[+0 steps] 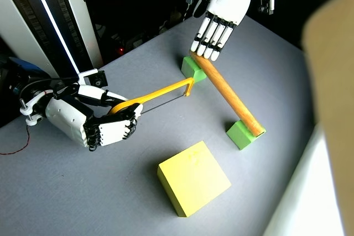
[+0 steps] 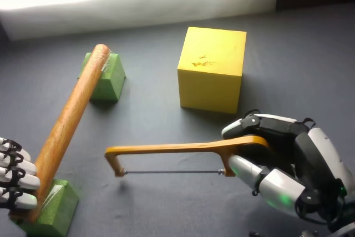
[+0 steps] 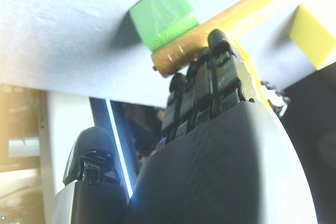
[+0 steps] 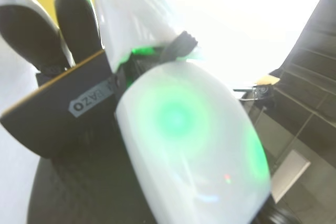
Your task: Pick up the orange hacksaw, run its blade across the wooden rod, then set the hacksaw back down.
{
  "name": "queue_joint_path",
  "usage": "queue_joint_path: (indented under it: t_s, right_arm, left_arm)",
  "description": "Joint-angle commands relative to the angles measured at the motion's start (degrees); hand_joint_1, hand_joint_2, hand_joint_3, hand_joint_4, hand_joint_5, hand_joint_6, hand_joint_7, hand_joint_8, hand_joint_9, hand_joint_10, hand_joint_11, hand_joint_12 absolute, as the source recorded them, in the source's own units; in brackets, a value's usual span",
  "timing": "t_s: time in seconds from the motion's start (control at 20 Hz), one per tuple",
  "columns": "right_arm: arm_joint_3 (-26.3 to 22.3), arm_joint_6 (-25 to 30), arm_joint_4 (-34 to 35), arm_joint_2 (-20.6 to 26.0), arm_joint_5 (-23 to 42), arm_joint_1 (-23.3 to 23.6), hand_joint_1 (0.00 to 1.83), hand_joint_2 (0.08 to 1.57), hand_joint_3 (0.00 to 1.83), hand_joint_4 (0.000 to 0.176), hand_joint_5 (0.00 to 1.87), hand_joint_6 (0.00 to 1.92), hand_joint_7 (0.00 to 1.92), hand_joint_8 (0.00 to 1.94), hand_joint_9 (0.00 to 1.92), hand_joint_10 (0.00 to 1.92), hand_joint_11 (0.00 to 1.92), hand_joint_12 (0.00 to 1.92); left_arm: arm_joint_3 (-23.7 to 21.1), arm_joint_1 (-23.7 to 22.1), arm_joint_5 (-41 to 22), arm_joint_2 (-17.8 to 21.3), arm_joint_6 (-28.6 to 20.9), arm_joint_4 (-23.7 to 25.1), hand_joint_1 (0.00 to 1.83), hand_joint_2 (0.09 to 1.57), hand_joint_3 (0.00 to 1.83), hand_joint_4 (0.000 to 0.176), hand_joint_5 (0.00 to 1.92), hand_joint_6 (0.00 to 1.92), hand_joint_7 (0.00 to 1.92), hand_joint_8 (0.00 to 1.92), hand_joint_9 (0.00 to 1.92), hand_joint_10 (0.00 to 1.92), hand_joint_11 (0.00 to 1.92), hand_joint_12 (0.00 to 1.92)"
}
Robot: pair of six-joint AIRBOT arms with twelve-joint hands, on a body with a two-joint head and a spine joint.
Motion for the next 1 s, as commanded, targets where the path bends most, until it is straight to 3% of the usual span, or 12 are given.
queue_joint_path:
  t_s: [0.0,0.25,0.35,0.45,0.5,0.55,0.6,0.65,0.7,0.75,0.8,0.95]
  right_arm:
    - [0.00,1.10,-4.06,-0.15,8.27,-0.35,1.38,1.13,0.00,0.000,0.93,0.81,0.91,1.16,0.94,1.29,1.03,1.35]
    - [-0.23,1.98,-3.92,0.54,10.84,-2.93,1.38,1.12,0.00,0.000,0.90,0.88,0.93,1.11,0.96,1.24,0.98,1.27]
    - [-0.33,2.20,-3.93,0.70,11.25,-3.26,1.37,1.14,0.00,0.000,0.81,1.04,0.92,1.11,0.94,1.26,0.93,1.29]
    - [-0.55,2.28,-3.93,0.71,11.22,-3.26,1.37,1.14,0.00,0.000,0.80,1.06,0.92,1.11,0.93,1.26,0.93,1.29]
    - [-0.72,2.25,-3.94,0.70,11.06,-3.26,1.37,1.17,0.00,0.000,0.67,1.17,0.89,1.14,0.96,1.29,0.85,1.29]
    - [-0.81,2.25,-3.95,0.70,11.03,-3.27,1.37,1.17,0.00,0.000,0.67,1.17,0.89,1.14,0.96,1.29,0.85,1.29]
    - [-0.89,2.21,-3.95,0.71,11.03,-3.30,1.20,1.22,0.00,0.000,0.66,1.33,0.89,1.26,0.76,0.91,0.69,1.33]
    - [-0.95,2.19,-3.95,0.75,11.02,-3.36,1.24,1.17,0.00,0.000,0.63,0.40,0.64,0.74,0.62,0.79,0.52,1.35]
    - [-0.99,2.16,-3.95,0.79,11.01,-3.39,1.19,1.16,0.00,0.000,0.69,0.10,0.69,0.21,0.61,0.62,0.47,1.33]
    - [-1.07,2.12,-3.96,0.87,10.98,-3.45,1.16,1.14,0.00,0.000,0.62,0.01,0.64,0.04,0.56,0.48,0.34,1.37]
    - [-1.16,2.10,-3.96,0.93,10.92,-3.50,1.16,1.14,0.00,0.000,0.62,0.01,0.64,0.04,0.56,0.48,0.34,1.37]
    - [-1.63,1.87,-3.97,1.16,10.82,-3.76,1.10,1.11,0.00,0.000,0.55,0.00,0.46,0.00,0.45,0.14,0.07,1.36]
  left_arm:
    - [0.15,-0.42,-0.99,0.16,0.21,-2.87,0.14,1.27,0.00,0.000,0.05,0.00,0.05,0.00,0.06,0.00,0.00,0.31]
    - [0.15,-0.42,-0.99,0.17,0.25,-2.90,0.17,1.26,0.00,0.000,0.06,0.00,0.06,0.00,0.06,0.00,0.00,0.33]
    - [0.16,-0.42,-0.98,0.17,0.25,-2.90,0.12,1.27,0.00,0.000,0.04,0.00,0.03,0.00,0.05,0.00,0.00,0.27]
    - [0.11,-0.42,-0.98,0.17,0.25,-2.98,0.12,1.28,0.00,0.000,0.04,0.00,0.03,0.00,0.05,0.00,0.00,0.27]
    - [0.11,-0.41,-0.84,0.17,0.25,-3.51,0.12,1.28,0.00,0.000,0.03,0.00,0.03,0.00,0.05,0.00,0.00,0.24]
    - [0.07,-0.42,-0.52,0.17,0.25,-4.74,0.12,1.28,0.00,0.000,0.03,0.00,0.03,0.00,0.05,0.00,0.00,0.24]
    - [0.04,-0.55,-0.19,0.17,0.25,-5.68,0.15,1.27,0.00,0.000,0.06,0.01,0.06,0.00,0.07,0.01,0.00,0.29]
    - [0.07,-0.79,-0.19,0.19,0.25,-6.70,0.15,1.27,0.00,0.000,0.03,0.00,0.03,0.00,0.04,0.00,0.00,0.20]
    - [0.06,-0.90,-0.18,0.19,0.25,-7.56,0.16,1.27,0.00,0.000,0.04,0.00,0.04,0.00,0.05,0.01,0.00,0.23]
    - [0.03,-1.06,-0.13,0.19,0.26,-8.71,0.16,1.26,0.00,0.000,0.05,0.00,0.06,0.00,0.06,0.00,0.00,0.25]
    - [0.00,-1.12,-0.13,0.19,0.29,-9.54,0.16,1.26,0.00,0.000,0.05,0.00,0.06,0.00,0.06,0.00,0.00,0.25]
    - [-0.08,-1.21,0.18,0.19,0.30,-12.32,0.20,1.26,0.00,0.000,0.07,0.01,0.06,0.00,0.05,0.00,0.00,0.25]
